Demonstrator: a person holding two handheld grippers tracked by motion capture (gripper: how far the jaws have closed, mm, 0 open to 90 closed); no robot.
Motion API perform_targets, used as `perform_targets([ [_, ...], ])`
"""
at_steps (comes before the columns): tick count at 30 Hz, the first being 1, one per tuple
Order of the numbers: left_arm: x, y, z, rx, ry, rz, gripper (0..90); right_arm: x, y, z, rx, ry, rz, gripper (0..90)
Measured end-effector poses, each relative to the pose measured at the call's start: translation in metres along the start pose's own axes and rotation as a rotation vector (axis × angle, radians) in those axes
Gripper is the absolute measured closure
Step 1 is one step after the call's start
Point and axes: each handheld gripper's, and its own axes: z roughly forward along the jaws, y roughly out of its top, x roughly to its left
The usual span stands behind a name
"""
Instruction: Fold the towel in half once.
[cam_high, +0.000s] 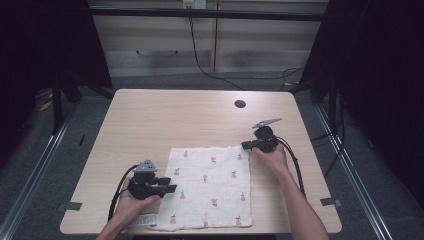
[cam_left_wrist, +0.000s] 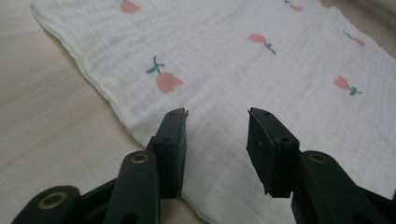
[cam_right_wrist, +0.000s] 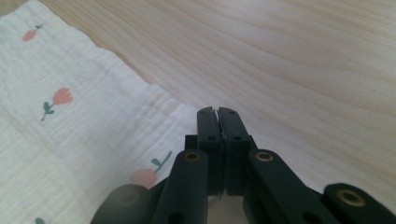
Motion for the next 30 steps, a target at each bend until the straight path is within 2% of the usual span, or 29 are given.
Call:
perform_targets([
  [3,0.006,0.011,-0.003,-0.012,0.006,-0.001,55.0,0.0,0.002,-0.004,-0.016,0.002,0.0,89.1],
  [5,0.014,0.018,-0.005,-0.018,-0.004,-0.017,54.7,0.0,0.003,-0.006,-0.026,0.009,-0.003,89.1],
  [7,0.023,0.026,-0.003,-0.014,0.023,-0.014,54.7,0.001,0.003,-0.008,-0.03,0.008,0.0,89.1],
  [8,0.029,0.03,-0.001,-0.004,0.028,-0.026,54.7,0.001,0.003,-0.009,-0.036,0.009,0.002,89.1],
  [10,0.041,0.038,0.0,-0.014,0.048,-0.052,54.7,0.001,0.003,-0.009,-0.043,0.016,0.001,89.2],
  [12,0.054,0.044,-0.001,-0.039,0.057,-0.089,54.1,0.003,0.003,-0.008,-0.044,0.021,-0.007,89.2],
  [13,0.06,0.046,0.0,-0.053,0.052,-0.087,55.4,0.004,0.003,-0.008,-0.043,0.022,-0.008,89.2],
  [14,0.065,0.048,0.002,-0.08,0.05,-0.108,58.5,0.005,0.003,-0.008,-0.046,0.025,-0.01,89.2],
  [15,0.07,0.051,0.005,-0.058,0.045,-0.136,56.9,0.006,0.004,-0.007,-0.049,0.028,-0.01,89.2],
  [17,0.075,0.056,0.014,-0.01,0.069,-0.108,54.8,0.007,0.004,-0.006,-0.051,0.03,-0.014,89.1],
  [18,0.079,0.059,0.017,-0.002,0.074,-0.113,54.9,0.007,0.004,-0.007,-0.05,0.028,-0.014,89.2],
  [19,0.082,0.061,0.019,-0.002,0.092,-0.117,55.5,0.008,0.004,-0.007,-0.055,0.032,-0.012,89.1],
  [20,0.085,0.064,0.021,-0.006,0.103,-0.137,56.9,0.008,0.004,-0.008,-0.051,0.029,-0.014,89.1],
  [22,0.09,0.067,0.026,0.0,0.104,-0.132,57.5,0.009,0.004,-0.01,-0.057,0.035,-0.012,89.1],
  [25,0.093,0.069,0.032,0.005,0.116,-0.137,58.9,0.01,0.004,-0.013,-0.061,0.034,-0.019,89.1],
  [30,0.093,0.072,0.044,0.032,0.162,-0.142,62.0,0.008,0.0,-0.012,-0.054,0.032,-0.015,89.1],
])
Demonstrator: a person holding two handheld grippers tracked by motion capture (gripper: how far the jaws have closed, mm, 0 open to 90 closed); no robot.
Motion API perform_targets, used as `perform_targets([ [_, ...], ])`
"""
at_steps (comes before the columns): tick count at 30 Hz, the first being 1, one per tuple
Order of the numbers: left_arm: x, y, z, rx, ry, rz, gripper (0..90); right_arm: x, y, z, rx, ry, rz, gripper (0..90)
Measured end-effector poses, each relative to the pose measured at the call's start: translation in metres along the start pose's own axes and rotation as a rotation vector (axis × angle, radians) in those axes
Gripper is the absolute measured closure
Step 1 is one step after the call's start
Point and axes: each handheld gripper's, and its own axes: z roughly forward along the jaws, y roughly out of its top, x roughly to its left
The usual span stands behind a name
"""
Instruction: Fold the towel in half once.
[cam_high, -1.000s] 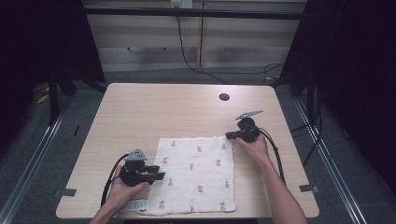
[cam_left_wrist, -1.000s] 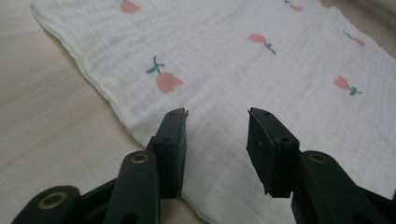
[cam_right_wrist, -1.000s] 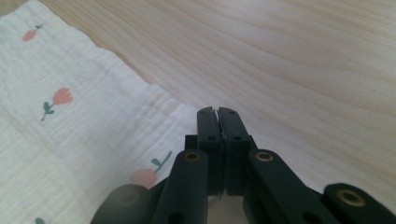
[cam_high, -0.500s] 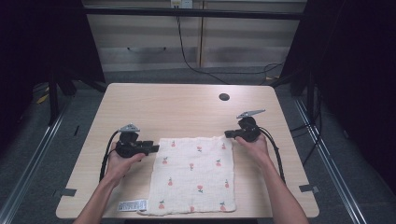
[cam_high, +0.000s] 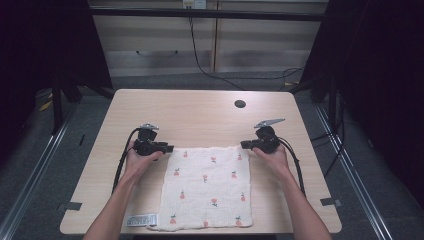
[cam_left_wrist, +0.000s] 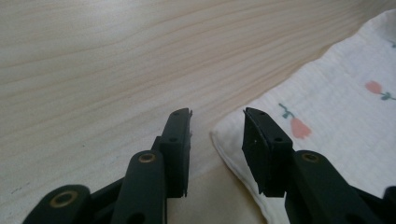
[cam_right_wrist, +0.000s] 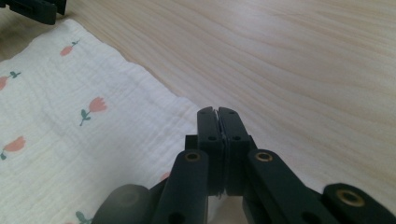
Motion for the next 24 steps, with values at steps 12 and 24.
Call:
perform_targets([
  [12,-0.023,-0.002,0.01,0.002,0.015,0.102,74.7,0.002,-0.005,0.002,-0.001,0.008,0.011,89.0],
  [24,-0.019,0.001,-0.002,-0.044,-0.051,0.047,86.0,0.002,-0.003,-0.008,-0.037,0.019,0.009,89.1],
])
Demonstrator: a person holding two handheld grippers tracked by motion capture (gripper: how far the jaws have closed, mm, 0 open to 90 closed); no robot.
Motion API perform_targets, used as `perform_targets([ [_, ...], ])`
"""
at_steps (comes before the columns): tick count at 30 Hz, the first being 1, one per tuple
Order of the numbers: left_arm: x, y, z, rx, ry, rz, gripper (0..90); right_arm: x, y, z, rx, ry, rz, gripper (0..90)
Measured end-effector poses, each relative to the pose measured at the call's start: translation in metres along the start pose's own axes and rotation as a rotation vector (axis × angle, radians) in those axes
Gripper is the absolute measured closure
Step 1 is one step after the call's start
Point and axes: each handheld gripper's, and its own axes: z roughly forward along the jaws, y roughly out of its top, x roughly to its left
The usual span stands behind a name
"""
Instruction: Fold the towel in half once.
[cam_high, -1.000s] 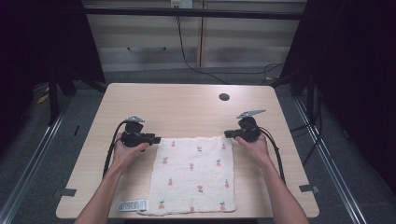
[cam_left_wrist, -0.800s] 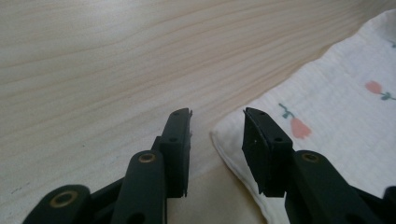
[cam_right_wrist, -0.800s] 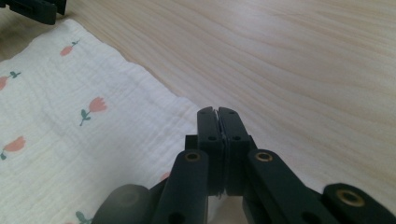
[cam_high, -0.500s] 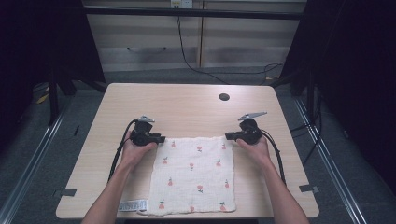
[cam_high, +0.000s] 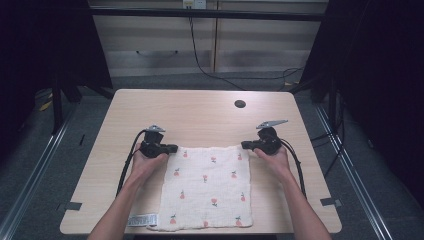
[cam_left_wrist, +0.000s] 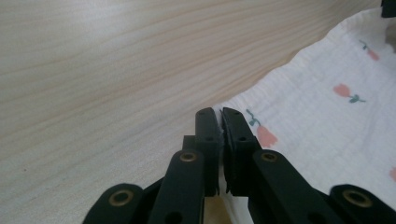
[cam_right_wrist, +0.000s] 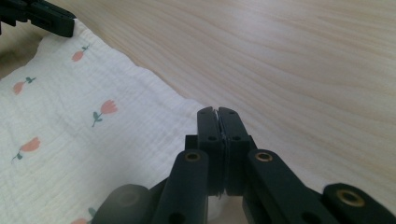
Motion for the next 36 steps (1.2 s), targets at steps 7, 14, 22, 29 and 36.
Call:
perform_targets([
  [7,-0.007,0.008,-0.02,-0.066,-0.03,0.009,86.0,0.0,0.006,-0.018,-0.061,-0.019,0.0,89.2],
  [14,-0.015,0.015,-0.035,-0.115,-0.036,0.03,86.1,0.007,0.019,-0.037,-0.122,-0.017,-0.015,89.2],
  [22,-0.023,0.024,-0.05,-0.16,-0.033,0.062,86.0,0.018,0.041,-0.056,-0.174,-0.01,-0.056,89.3],
  [29,-0.027,0.036,-0.067,-0.205,-0.057,0.079,86.0,0.021,0.056,-0.075,-0.222,-0.006,-0.078,89.3],
  [36,-0.034,0.045,-0.076,-0.223,-0.052,0.11,85.9,0.017,0.062,-0.092,-0.261,-0.015,-0.076,89.4],
])
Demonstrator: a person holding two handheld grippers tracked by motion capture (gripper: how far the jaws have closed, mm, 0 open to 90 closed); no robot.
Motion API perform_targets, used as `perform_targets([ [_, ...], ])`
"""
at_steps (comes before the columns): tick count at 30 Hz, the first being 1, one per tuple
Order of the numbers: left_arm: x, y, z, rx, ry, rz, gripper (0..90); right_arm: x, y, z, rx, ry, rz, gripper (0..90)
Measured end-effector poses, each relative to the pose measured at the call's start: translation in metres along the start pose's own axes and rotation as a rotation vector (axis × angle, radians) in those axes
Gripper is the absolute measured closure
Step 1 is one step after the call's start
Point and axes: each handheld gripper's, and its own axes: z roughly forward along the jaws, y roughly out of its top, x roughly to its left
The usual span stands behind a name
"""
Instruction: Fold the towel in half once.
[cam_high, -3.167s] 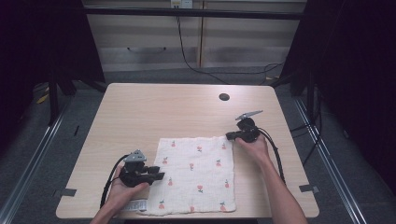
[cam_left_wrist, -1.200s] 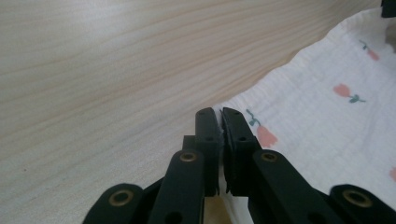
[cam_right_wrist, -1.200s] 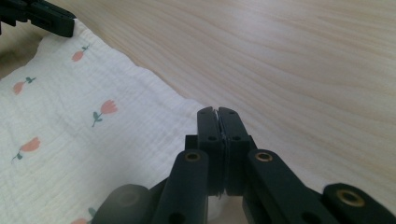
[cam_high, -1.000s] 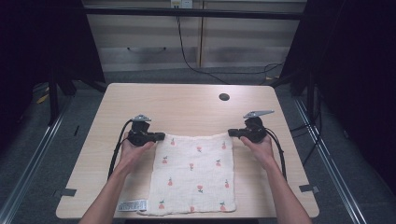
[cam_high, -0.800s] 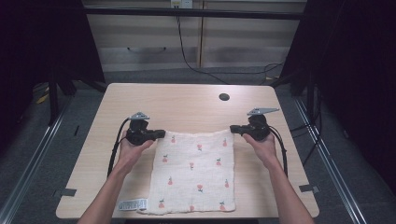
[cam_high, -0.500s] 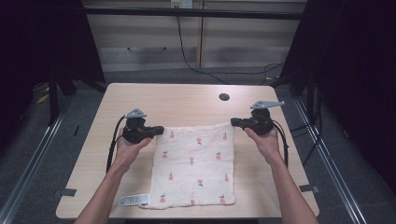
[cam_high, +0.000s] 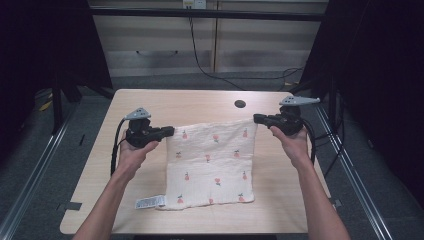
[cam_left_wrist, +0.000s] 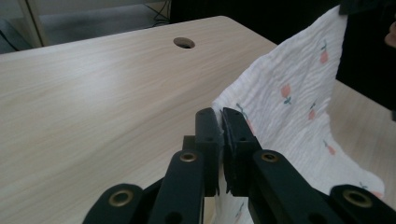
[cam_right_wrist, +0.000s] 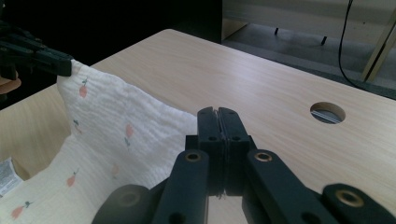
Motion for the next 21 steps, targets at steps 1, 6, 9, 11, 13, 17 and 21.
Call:
perform_targets([
  [1,-0.001,0.002,0.0,-0.005,-0.004,0.002,85.9,0.0,0.001,-0.001,-0.005,0.0,0.004,89.4],
  [6,-0.007,0.018,-0.003,-0.025,0.002,0.029,85.9,-0.001,0.008,-0.007,-0.024,0.001,-0.003,89.4],
  [9,-0.012,0.026,-0.008,-0.043,0.001,0.053,85.9,0.0,0.013,-0.012,-0.042,0.002,-0.007,89.4],
  [11,-0.014,0.027,-0.01,-0.048,-0.006,0.062,86.0,0.0,0.015,-0.015,-0.053,0.005,-0.012,89.4],
  [13,-0.015,0.023,-0.009,-0.038,0.004,0.075,85.9,0.001,0.013,-0.016,-0.053,0.008,-0.013,89.4],
  [17,-0.015,0.006,0.001,-0.002,0.013,0.076,85.9,0.003,0.003,-0.011,-0.025,0.016,-0.015,89.4],
  [21,-0.013,-0.004,0.001,0.009,0.016,0.071,85.9,0.003,-0.011,-0.007,-0.002,0.028,-0.001,89.4],
])
